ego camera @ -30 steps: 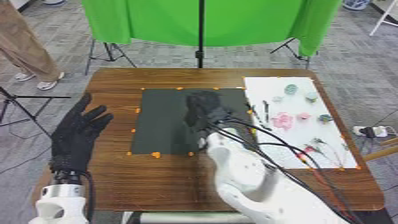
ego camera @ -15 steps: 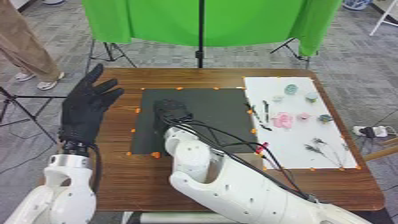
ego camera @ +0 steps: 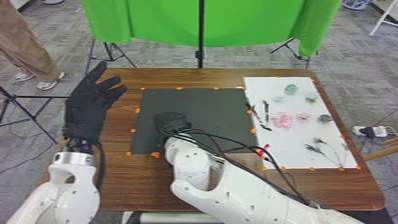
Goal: Arrange flowers
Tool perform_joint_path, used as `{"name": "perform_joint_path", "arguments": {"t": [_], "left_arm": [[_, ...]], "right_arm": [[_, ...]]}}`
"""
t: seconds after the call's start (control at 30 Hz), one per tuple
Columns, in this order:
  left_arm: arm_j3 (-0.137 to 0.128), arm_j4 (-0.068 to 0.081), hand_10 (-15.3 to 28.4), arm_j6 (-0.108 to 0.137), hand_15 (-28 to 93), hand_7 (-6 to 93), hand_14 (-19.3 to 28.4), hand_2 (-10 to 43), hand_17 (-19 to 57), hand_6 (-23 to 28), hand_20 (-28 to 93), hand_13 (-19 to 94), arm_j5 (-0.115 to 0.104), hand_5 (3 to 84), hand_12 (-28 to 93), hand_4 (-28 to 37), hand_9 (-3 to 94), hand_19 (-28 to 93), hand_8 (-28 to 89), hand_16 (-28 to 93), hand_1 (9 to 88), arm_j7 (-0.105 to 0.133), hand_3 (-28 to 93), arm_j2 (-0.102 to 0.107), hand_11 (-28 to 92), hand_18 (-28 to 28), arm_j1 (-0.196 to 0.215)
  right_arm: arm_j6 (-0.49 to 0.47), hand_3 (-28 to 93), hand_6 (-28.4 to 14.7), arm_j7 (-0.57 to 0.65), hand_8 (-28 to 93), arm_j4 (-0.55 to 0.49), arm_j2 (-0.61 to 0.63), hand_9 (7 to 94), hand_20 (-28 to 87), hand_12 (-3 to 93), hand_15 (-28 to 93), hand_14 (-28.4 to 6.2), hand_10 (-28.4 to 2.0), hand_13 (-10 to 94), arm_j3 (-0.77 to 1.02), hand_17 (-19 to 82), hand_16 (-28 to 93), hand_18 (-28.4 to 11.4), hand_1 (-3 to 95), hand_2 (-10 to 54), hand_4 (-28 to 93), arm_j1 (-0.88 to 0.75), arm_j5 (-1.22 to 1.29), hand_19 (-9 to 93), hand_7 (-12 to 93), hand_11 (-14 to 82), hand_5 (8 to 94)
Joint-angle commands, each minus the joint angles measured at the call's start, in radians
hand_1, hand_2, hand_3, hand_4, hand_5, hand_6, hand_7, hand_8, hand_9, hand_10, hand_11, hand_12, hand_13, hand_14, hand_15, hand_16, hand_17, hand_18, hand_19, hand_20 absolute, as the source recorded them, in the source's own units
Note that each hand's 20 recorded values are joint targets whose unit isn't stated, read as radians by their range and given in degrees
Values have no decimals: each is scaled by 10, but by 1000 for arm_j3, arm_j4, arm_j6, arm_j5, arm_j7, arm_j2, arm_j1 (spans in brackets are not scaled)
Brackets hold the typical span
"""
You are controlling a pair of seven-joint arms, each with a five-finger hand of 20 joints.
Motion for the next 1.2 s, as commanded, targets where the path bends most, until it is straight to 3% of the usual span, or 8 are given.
{"name": "perform_joint_path", "arguments": {"t": [0.03,0.17,0.2,0.37,0.6,0.7,0.93,1.2], "left_arm": [[-2,5,199,-15,561,129,258,77,-86,67,242,243,5,322,135,-212,330,492,-93,-74,262,-12,743,-12,272,236,-3],[-3,2,199,-14,561,129,258,77,-86,67,242,242,1,322,136,-210,330,491,-93,-74,263,-3,745,-8,272,236,9],[-9,11,199,-18,561,129,258,77,-86,67,242,243,13,322,135,-210,330,491,-93,-74,263,-32,745,-26,272,236,-13],[-6,23,199,-25,561,129,258,77,-86,67,242,243,17,322,135,-207,330,491,-93,-75,265,-56,747,-38,272,237,-48],[-10,18,198,-22,561,128,258,78,-86,66,242,242,16,322,135,-204,330,491,-93,-74,266,-60,746,-40,271,237,-28],[-31,-4,198,-8,561,129,258,78,-86,66,242,242,18,322,135,-204,330,491,-93,-75,267,-63,746,-45,271,236,27],[-100,-72,199,44,561,129,257,78,-86,67,242,243,-28,323,135,-204,330,492,-93,-75,267,51,746,-14,273,236,240],[-110,-75,198,51,561,129,257,76,-86,67,242,242,-42,324,135,-206,331,491,-93,-75,266,76,746,-19,274,236,271]], "right_arm": [[10,702,-24,-26,91,-7,-14,885,505,221,757,-100,-104,823,13,411,180,-250,532,-95,-282,11,-38,932,196,529,903],[-22,691,-26,-21,71,-22,-16,876,505,223,761,-105,-109,810,29,402,180,-252,511,-95,-282,-2,-6,932,184,529,893],[-65,685,-27,-73,69,-12,-37,876,505,223,761,-107,-110,808,79,401,180,-253,504,-95,-282,-31,-61,932,182,529,892],[-123,684,-27,-108,55,-7,-68,872,505,223,770,-115,-115,795,134,387,181,-259,457,-95,-283,-52,-70,932,168,527,885],[-104,685,-23,-106,-106,-12,-66,864,504,223,774,-116,-121,787,130,380,174,-259,402,-95,-283,-54,-77,932,153,522,875],[-93,683,-23,-114,-111,-32,-60,863,503,222,774,-116,-121,785,142,379,173,-259,395,-95,-283,-84,-88,932,154,522,873],[-34,694,-26,-66,-111,-200,96,843,492,221,772,-120,-126,769,146,369,172,-264,374,-95,-283,-32,24,932,156,520,850],[10,702,-40,36,-115,-394,354,780,398,184,734,-141,-158,700,399,311,138,-276,358,-95,-272,-131,134,928,153,437,757]]}}
